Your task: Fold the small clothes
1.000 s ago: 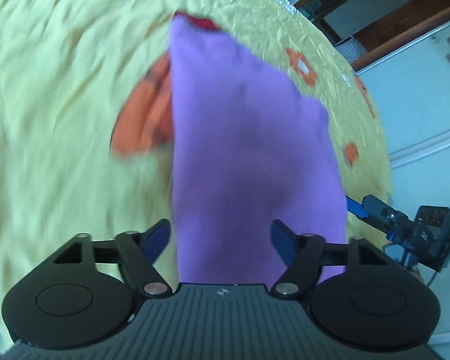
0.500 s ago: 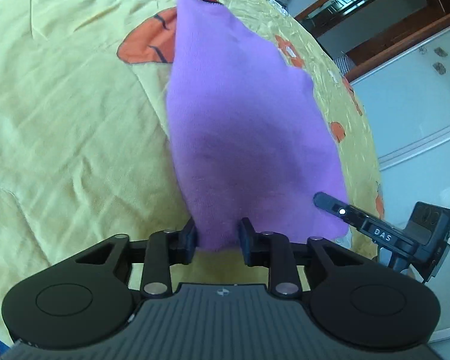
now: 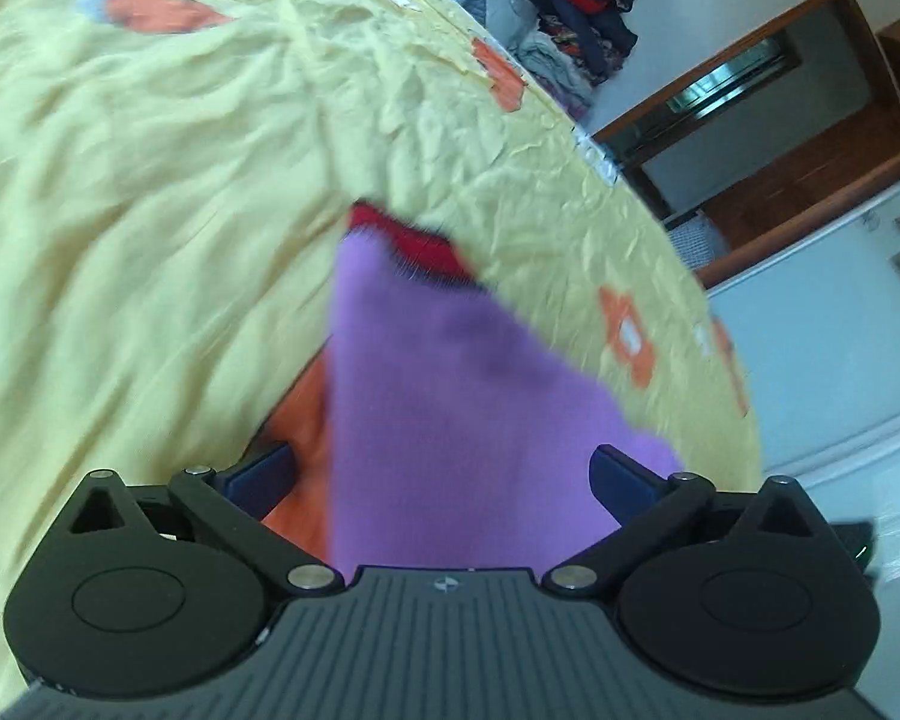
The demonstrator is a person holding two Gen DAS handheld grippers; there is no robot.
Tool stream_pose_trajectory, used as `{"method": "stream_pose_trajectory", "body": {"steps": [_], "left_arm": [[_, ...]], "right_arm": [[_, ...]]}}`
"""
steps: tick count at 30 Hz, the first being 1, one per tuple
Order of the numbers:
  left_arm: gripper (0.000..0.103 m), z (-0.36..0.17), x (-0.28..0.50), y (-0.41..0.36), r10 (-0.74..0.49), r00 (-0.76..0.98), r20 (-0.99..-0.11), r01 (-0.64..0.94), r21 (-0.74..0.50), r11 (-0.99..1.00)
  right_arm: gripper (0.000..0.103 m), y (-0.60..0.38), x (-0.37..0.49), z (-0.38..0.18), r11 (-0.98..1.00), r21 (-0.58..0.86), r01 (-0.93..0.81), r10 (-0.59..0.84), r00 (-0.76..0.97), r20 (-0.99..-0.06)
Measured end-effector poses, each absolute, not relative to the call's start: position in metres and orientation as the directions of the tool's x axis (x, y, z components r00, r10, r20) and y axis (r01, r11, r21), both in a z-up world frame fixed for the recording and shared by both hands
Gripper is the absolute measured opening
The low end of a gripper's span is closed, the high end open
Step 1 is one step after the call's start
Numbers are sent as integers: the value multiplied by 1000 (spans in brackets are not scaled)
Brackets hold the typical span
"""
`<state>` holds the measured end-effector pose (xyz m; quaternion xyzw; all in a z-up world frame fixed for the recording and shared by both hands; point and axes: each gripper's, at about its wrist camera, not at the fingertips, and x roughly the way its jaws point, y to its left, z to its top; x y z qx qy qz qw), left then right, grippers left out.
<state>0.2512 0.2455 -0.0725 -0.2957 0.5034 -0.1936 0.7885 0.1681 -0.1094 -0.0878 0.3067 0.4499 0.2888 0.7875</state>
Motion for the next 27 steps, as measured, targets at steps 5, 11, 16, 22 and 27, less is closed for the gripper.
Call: {"method": "stream_pose_trajectory", "body": {"steps": [5, 11, 16, 22, 27], "left_arm": [[8, -58, 267, 210, -553, 395, -734, 185, -525, 830], [10, -43, 313, 205, -565, 518, -642, 187, -559, 808], [61, -54, 324, 227, -493, 522, -696, 56, -549, 834], [101, -44, 233, 245, -670, 477, -569, 164, -691, 704], [103, -55, 248, 227, -567, 532, -628, 167, -579, 798]], "right_arm": [[15, -109, 166, -50, 710, 645, -281, 678, 518, -521], [20, -127, 215, -32, 787, 559, -261, 587, 595, -549], [76, -146, 202, -30, 876, 444, -186, 454, 628, -632], [76, -158, 107, -42, 828, 523, -203, 530, 587, -612], [80, -131, 80, -60, 826, 516, -226, 538, 587, -604]]}}
